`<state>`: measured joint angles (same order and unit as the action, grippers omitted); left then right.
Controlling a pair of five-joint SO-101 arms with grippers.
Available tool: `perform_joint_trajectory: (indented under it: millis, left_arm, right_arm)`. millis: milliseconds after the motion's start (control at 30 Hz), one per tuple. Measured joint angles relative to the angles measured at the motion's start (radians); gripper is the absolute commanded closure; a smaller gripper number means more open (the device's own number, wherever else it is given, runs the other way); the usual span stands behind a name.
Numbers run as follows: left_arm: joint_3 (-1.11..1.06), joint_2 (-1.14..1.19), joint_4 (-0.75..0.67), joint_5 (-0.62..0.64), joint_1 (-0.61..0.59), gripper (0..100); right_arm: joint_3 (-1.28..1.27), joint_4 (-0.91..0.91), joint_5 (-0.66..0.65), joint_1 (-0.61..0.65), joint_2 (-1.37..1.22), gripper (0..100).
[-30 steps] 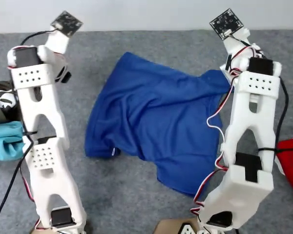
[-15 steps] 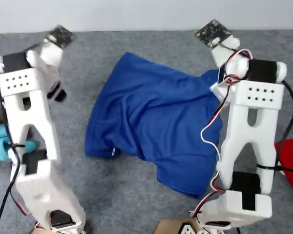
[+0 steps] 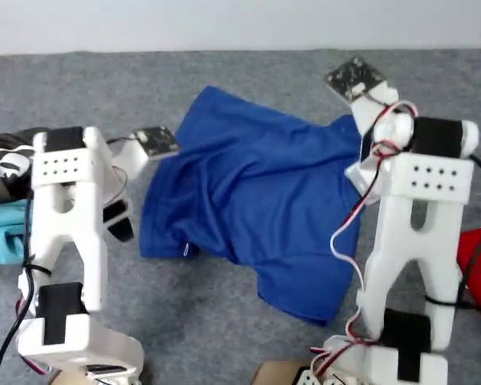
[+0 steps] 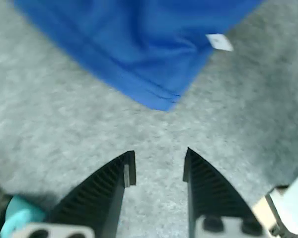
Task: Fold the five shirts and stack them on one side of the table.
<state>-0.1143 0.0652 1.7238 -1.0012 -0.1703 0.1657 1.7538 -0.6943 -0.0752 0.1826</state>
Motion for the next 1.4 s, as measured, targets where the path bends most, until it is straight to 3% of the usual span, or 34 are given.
perform_joint_trajectory:
  millis: [200, 467, 733, 1400]
  left_arm:
    - [-0.123, -0.003, -0.055, -0.120, 0.052, 83]
    - [-0.302, -0.003, -0.221, -0.230, 0.068, 83]
    - [-0.307, -0.003, -0.261, -0.241, 0.121, 83]
    - [-0.316, -0.003, -0.400, -0.301, 0.117, 79]
  right_arm:
    - [-0.215, 0.000, 0.000, -0.017, 0.163, 81.0]
    - [-0.374, 0.000, 0.003, -0.150, 0.215, 81.1]
    - [-0.381, 0.000, 0.046, -0.178, 0.215, 81.1]
    - [-0.381, 0.000, 0.052, -0.178, 0.215, 81.1]
